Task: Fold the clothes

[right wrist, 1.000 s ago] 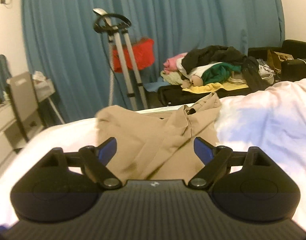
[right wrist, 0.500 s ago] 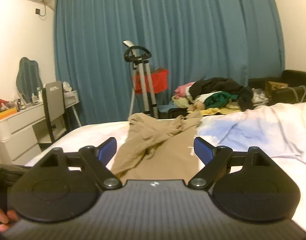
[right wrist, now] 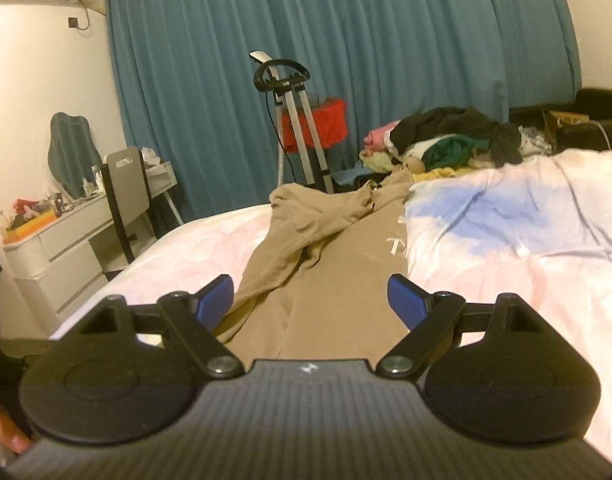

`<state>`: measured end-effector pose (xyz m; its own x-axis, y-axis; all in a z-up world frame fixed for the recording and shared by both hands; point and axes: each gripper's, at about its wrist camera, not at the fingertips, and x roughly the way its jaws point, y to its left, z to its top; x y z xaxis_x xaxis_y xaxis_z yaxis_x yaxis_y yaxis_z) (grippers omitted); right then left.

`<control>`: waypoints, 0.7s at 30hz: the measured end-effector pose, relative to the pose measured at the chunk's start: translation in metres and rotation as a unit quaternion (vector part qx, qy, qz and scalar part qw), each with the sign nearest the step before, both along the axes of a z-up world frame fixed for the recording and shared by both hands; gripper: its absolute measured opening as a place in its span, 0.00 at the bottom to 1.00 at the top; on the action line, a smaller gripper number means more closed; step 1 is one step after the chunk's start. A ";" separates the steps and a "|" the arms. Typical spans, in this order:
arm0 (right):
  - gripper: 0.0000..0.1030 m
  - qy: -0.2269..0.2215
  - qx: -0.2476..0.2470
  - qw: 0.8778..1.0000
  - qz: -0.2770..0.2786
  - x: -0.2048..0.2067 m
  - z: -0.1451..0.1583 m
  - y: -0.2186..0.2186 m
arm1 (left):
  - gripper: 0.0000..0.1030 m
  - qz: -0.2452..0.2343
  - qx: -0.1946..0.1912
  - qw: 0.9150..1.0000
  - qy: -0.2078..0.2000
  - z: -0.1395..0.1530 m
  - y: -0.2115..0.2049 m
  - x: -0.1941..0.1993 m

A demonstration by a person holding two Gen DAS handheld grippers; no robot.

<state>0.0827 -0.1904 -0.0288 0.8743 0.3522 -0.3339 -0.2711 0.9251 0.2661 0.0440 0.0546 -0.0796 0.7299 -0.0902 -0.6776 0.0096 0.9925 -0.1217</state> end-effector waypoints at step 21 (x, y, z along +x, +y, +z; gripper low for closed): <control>0.83 0.028 0.008 0.999 -0.028 0.001 -0.010 -0.012 | 0.95 0.113 -0.063 0.988 0.079 -0.021 0.046 0.006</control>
